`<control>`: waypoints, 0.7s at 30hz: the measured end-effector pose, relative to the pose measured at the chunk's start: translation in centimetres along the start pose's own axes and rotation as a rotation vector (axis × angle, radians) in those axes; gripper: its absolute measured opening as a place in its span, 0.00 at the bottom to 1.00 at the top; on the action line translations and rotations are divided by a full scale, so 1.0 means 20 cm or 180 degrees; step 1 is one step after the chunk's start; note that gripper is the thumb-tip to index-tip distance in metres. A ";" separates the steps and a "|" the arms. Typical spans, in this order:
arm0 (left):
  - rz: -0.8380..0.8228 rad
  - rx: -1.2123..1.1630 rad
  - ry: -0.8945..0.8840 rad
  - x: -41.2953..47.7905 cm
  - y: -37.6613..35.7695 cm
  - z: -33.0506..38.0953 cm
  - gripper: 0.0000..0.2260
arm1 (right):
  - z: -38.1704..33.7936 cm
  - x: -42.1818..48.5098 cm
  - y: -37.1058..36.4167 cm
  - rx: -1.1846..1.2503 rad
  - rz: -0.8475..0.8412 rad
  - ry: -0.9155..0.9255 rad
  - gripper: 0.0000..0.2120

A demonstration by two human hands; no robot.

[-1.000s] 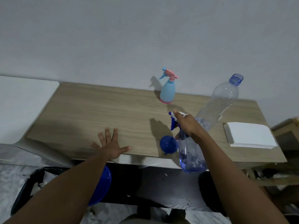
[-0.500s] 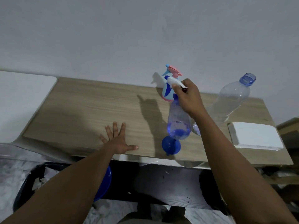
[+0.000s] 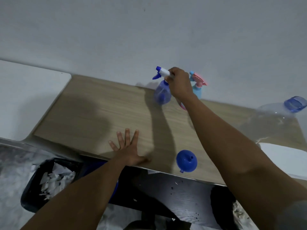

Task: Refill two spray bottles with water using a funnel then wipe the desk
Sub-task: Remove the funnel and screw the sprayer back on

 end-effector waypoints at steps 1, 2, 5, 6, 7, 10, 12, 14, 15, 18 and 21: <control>-0.0002 -0.0015 -0.0002 0.00 0.00 0.00 0.63 | 0.00 0.03 -0.02 -0.0032 0.0000 -0.0006 0.06; -0.0004 -0.0031 -0.0013 0.01 0.00 0.00 0.63 | -0.01 0.06 -0.03 -0.0080 0.0005 -0.0001 0.07; 0.0001 -0.0046 0.0018 0.03 0.00 -0.01 0.64 | -0.02 0.15 -0.05 -0.0412 -0.0011 0.0057 0.09; 0.0003 -0.0042 0.0046 0.03 0.00 -0.01 0.64 | -0.01 0.17 -0.05 -0.0608 -0.0013 0.0082 0.09; 0.0005 -0.0040 0.0064 0.04 -0.01 -0.02 0.64 | -0.01 0.18 -0.05 -0.0792 -0.0007 0.0099 0.09; 0.0022 -0.0037 0.0063 0.04 -0.01 -0.02 0.63 | 0.00 0.21 -0.04 -0.1099 -0.0002 0.0106 0.08; 0.0022 -0.0045 0.0057 0.03 -0.01 -0.02 0.63 | 0.01 0.21 -0.04 -0.1190 -0.0050 0.0064 0.08; 0.0032 -0.0060 0.0050 0.03 -0.01 -0.02 0.63 | 0.01 0.22 -0.02 -0.1237 -0.0109 0.0043 0.08; 0.0039 -0.0065 0.0050 0.03 -0.01 -0.02 0.63 | 0.02 0.22 -0.01 -0.1236 -0.0132 0.0032 0.08; 0.0051 -0.0088 0.0029 0.02 0.00 -0.01 0.63 | 0.03 0.20 0.03 -0.1196 -0.0165 -0.0025 0.08; 0.0080 -0.0077 0.0027 0.01 0.00 -0.01 0.64 | 0.03 0.18 0.06 -0.1036 -0.0206 -0.0065 0.15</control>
Point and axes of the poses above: each hand's wrist, its own x-axis towards the middle knuckle, its own y-axis out of the back of the hand, z = x × y, the point moved 6 cm from there along x, towards the middle knuckle, and after that the axes turned 7 degrees about x, right-handed, at the moved point
